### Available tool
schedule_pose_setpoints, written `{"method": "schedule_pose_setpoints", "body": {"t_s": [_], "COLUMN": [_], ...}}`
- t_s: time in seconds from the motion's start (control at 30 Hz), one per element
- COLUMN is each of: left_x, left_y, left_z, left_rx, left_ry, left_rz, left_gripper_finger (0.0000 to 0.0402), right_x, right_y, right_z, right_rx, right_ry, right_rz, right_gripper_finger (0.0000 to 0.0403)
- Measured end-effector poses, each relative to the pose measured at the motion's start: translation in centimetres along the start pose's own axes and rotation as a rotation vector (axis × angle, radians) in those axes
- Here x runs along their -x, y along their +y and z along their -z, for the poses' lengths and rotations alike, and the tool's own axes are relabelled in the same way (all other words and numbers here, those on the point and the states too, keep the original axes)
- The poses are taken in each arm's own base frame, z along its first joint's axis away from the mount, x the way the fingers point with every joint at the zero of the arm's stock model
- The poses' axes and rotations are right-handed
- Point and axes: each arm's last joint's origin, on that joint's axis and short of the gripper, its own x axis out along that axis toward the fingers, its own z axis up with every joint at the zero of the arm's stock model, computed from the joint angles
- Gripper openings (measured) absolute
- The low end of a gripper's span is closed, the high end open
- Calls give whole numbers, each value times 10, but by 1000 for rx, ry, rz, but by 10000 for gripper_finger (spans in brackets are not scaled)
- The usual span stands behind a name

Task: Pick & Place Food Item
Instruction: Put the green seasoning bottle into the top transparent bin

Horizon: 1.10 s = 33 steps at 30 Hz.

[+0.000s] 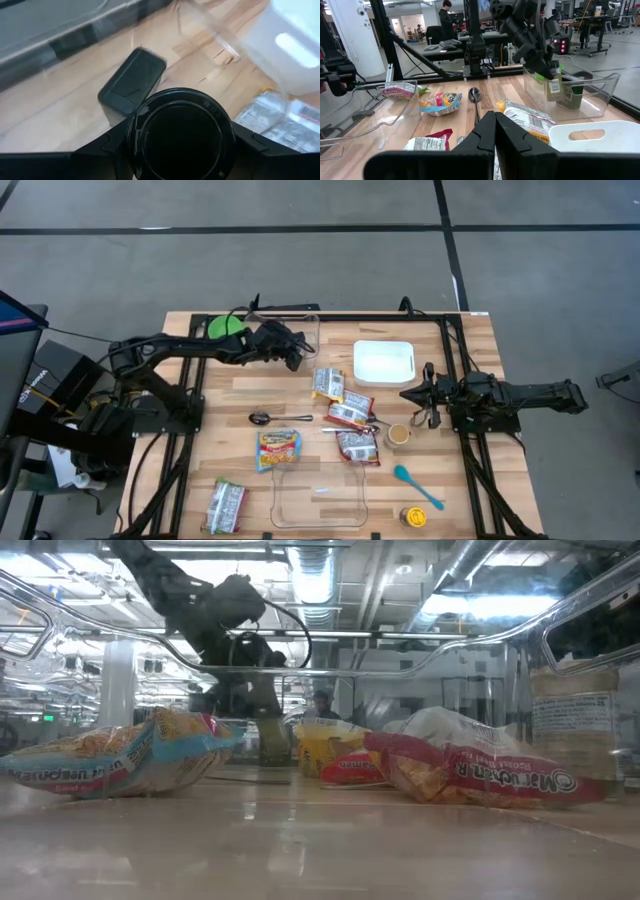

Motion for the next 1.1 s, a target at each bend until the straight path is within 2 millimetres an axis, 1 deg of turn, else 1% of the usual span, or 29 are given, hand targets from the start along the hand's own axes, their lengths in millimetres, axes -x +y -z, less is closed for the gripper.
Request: {"method": "schedule_pose_setpoints", "body": {"t_s": [0.13,0.37,0.5,0.8,1.1], "left_x": [-6,-15,-15,-15,-15], "left_y": [-2,-6,-5,-3,-3], "left_z": [-3,-7,-6,-2,-2], "left_rx": [4,17,37,30,27], "left_ry": [8,48,62,107,101], "left_rz": [-14,-34,-42,-63,-77], "left_gripper_finger": [201,206,202,211,213], "right_x": [0,0,0,0,0], "right_y": [0,0,0,0,0], "right_z": [0,0,0,0,0], "right_rx": [0,0,0,0,0], "right_ry": [0,0,0,0,0], "right_rz": [1,1,1,1,1], "right_gripper_finger": [0,0,0,0,0]}}
